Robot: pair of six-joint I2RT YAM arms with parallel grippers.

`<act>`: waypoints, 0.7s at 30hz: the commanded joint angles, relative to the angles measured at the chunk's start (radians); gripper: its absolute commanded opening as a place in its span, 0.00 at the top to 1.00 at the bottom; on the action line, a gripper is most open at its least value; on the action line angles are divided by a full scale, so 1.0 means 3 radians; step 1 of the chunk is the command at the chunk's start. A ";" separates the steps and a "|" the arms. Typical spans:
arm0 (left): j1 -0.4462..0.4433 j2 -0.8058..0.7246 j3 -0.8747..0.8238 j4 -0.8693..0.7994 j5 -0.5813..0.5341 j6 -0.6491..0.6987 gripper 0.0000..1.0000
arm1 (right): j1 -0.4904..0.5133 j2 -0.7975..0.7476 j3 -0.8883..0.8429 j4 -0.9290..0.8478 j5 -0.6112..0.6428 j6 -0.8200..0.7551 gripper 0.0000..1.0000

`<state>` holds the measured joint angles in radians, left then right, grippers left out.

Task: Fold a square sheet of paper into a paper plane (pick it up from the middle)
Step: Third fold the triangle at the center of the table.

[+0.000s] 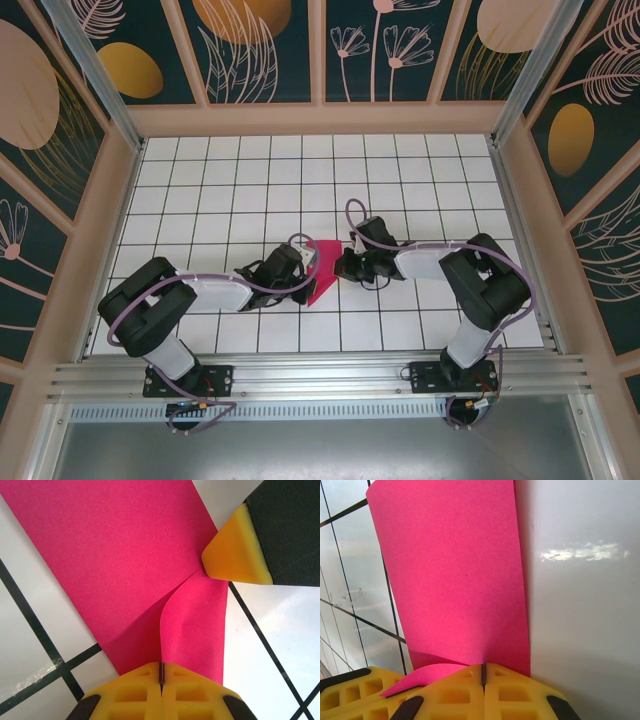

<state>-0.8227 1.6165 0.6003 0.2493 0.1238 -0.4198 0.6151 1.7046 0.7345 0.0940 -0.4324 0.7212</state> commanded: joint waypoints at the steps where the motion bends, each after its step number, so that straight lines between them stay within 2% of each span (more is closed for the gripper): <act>1: 0.0029 -0.0017 0.0043 -0.0150 -0.0005 0.0075 1.00 | -0.0028 -0.0167 0.0074 -0.0221 0.0165 -0.0109 0.96; 9: 0.0030 -0.0014 0.0060 -0.0175 -0.0011 0.0088 1.00 | -0.0049 -0.0119 0.0000 -0.0073 0.0195 -0.0042 0.95; 15: 0.0028 0.0001 0.0070 -0.0184 0.0003 0.0089 1.00 | -0.0058 0.0079 0.0003 -0.0216 0.0355 -0.0017 0.96; 21: 0.0027 0.0001 0.0090 -0.0185 -0.0005 0.0085 1.00 | -0.0052 -0.0043 0.0060 -0.0361 0.0434 -0.0057 0.96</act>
<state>-0.8227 1.6165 0.6094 0.2306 0.1238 -0.4122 0.6037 1.6920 0.7399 0.0654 -0.3687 0.7132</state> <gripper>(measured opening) 0.048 0.066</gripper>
